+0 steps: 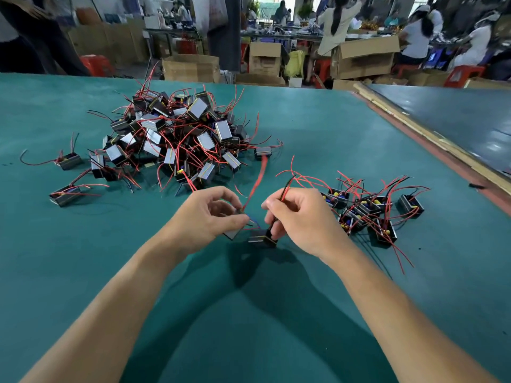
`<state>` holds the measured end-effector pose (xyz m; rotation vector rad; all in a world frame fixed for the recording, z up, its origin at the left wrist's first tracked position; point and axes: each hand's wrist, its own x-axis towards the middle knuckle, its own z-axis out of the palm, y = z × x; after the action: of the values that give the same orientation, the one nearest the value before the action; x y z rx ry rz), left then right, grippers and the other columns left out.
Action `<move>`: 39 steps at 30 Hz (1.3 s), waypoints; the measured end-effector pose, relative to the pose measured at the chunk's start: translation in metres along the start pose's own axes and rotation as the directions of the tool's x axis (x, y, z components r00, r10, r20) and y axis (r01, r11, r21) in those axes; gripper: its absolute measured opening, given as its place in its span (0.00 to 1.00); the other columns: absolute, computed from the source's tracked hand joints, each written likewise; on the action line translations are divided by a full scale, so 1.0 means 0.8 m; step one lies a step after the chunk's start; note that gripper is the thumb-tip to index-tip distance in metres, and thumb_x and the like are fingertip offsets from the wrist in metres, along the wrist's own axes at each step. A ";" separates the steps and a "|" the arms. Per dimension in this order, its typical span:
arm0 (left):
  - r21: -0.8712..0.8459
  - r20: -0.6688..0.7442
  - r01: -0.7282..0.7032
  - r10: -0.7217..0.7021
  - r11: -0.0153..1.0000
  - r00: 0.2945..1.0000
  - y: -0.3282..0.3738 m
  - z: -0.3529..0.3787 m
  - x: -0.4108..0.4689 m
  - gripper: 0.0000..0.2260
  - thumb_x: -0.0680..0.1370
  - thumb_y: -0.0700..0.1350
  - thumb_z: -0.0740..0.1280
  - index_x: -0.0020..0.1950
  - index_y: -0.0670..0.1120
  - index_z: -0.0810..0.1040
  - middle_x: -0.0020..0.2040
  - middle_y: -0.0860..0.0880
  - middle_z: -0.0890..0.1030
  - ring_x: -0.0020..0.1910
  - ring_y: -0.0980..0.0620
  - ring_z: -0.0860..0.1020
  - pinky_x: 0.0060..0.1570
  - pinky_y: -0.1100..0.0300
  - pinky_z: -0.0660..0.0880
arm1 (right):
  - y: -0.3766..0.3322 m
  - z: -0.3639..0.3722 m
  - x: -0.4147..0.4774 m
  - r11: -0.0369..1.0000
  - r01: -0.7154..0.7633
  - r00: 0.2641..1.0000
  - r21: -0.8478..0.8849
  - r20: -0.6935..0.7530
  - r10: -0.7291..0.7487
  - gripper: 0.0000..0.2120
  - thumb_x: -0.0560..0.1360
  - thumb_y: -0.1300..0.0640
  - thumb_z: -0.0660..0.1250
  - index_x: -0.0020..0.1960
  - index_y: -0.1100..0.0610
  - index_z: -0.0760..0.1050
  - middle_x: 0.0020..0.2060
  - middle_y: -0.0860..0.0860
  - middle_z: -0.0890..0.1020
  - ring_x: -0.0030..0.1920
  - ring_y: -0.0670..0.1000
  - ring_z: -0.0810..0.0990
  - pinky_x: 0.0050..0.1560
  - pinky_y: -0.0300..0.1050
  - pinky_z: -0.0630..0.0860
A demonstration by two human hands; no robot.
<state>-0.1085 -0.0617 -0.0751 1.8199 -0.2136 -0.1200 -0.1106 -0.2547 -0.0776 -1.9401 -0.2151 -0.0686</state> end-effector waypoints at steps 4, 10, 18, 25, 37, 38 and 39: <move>0.102 -0.114 -0.057 0.069 0.993 0.991 -0.006 -0.006 0.004 0.10 0.69 0.32 0.75 0.43 0.38 0.75 0.37 0.47 0.82 0.35 0.55 0.79 0.42 0.61 0.77 | -0.003 -0.003 0.001 0.993 0.116 0.984 0.006 -0.140 -0.114 0.11 0.79 0.62 0.64 0.39 0.55 0.79 0.28 0.47 0.81 0.26 0.48 0.79 0.32 0.39 0.77; 0.434 -0.112 -0.096 0.159 0.896 0.981 -0.017 -0.004 0.003 0.18 0.67 0.38 0.77 0.49 0.54 0.75 0.39 0.57 0.83 0.41 0.49 0.80 0.44 0.58 0.75 | 0.000 -0.004 -0.004 0.970 0.172 0.985 -0.173 0.003 -0.174 0.03 0.76 0.60 0.68 0.46 0.53 0.79 0.32 0.47 0.81 0.30 0.47 0.79 0.38 0.43 0.76; 0.521 -0.068 -0.178 0.248 0.835 0.966 -0.010 -0.009 0.002 0.04 0.70 0.46 0.78 0.40 0.53 0.84 0.36 0.58 0.84 0.42 0.63 0.80 0.43 0.74 0.70 | -0.003 -0.006 -0.005 0.964 0.220 0.967 -0.151 0.160 -0.196 0.06 0.74 0.63 0.71 0.40 0.54 0.81 0.34 0.49 0.84 0.36 0.50 0.83 0.45 0.49 0.81; 0.499 -0.017 -0.199 0.239 0.843 0.971 -0.007 -0.004 0.000 0.05 0.72 0.43 0.75 0.37 0.51 0.83 0.31 0.56 0.83 0.31 0.54 0.79 0.37 0.55 0.77 | -0.001 -0.010 -0.002 0.974 0.184 0.982 -0.135 0.060 -0.178 0.03 0.73 0.61 0.73 0.41 0.55 0.82 0.33 0.50 0.84 0.33 0.47 0.78 0.40 0.48 0.79; 0.504 -0.081 -0.124 0.190 0.855 0.978 -0.006 -0.004 0.000 0.10 0.76 0.52 0.72 0.36 0.51 0.81 0.24 0.53 0.78 0.20 0.57 0.70 0.24 0.65 0.67 | 0.002 -0.009 0.002 0.973 0.158 0.982 -0.171 -0.081 -0.173 0.11 0.75 0.59 0.71 0.35 0.53 0.76 0.26 0.51 0.81 0.28 0.54 0.82 0.36 0.48 0.79; 0.498 -0.085 -0.116 0.182 0.859 0.980 -0.006 -0.004 0.000 0.10 0.76 0.52 0.71 0.36 0.51 0.81 0.24 0.53 0.78 0.21 0.57 0.70 0.25 0.65 0.68 | 0.002 -0.009 0.002 0.975 0.151 0.983 -0.162 -0.078 -0.165 0.10 0.75 0.59 0.70 0.36 0.53 0.75 0.25 0.50 0.81 0.27 0.53 0.82 0.36 0.46 0.78; 0.495 -0.092 -0.108 0.175 0.862 0.980 -0.006 -0.005 0.000 0.10 0.77 0.51 0.70 0.37 0.51 0.81 0.24 0.53 0.79 0.21 0.57 0.71 0.25 0.64 0.69 | 0.002 -0.008 0.002 0.976 0.149 0.984 -0.159 -0.077 -0.163 0.10 0.75 0.59 0.70 0.36 0.54 0.75 0.26 0.50 0.81 0.27 0.53 0.82 0.37 0.45 0.78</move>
<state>-0.1072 -0.0572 -0.0788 2.3004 -0.3017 0.1798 -0.1086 -0.2613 -0.0762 -2.0641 -0.3095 -0.2831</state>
